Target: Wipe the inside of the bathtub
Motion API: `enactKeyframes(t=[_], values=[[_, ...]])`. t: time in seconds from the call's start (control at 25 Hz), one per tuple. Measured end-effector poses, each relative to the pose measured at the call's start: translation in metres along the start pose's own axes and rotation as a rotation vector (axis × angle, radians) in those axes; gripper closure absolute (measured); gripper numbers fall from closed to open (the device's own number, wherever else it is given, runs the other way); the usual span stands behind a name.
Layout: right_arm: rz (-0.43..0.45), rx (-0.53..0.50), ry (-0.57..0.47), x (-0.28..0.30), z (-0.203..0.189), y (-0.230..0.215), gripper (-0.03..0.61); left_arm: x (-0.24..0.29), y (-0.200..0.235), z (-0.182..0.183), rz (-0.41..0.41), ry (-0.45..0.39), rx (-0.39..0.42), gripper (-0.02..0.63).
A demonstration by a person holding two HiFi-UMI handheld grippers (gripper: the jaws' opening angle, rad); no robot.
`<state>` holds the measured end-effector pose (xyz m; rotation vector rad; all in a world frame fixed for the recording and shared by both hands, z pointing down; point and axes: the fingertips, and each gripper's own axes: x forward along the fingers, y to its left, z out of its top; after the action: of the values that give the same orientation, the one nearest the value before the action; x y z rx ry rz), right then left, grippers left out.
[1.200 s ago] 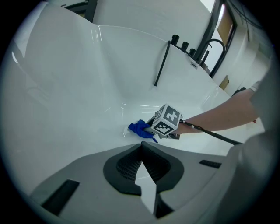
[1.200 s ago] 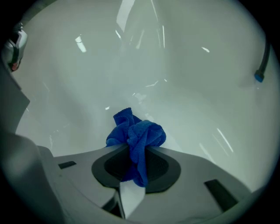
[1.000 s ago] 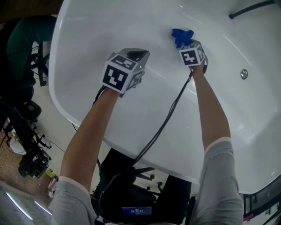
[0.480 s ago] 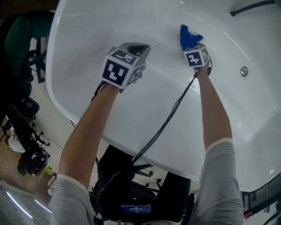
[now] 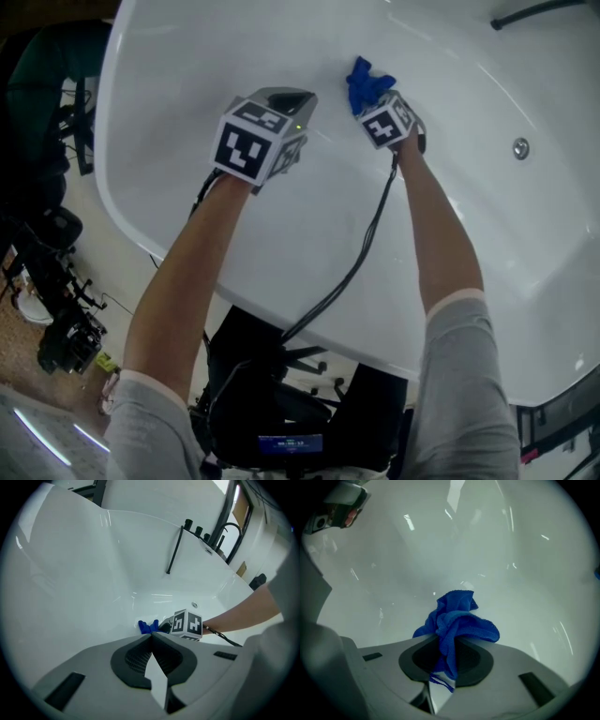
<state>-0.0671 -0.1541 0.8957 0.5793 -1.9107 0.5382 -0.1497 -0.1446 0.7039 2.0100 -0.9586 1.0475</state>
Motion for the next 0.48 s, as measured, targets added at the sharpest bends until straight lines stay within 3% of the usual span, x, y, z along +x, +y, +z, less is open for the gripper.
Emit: enactKeyframes(t=[0.48], values=[[0.443,-0.094,0.170,0.010,-0.017,0.122,0.502,-0.021,0.008,-0.002,0.024,-0.012,-0.020,0.612]])
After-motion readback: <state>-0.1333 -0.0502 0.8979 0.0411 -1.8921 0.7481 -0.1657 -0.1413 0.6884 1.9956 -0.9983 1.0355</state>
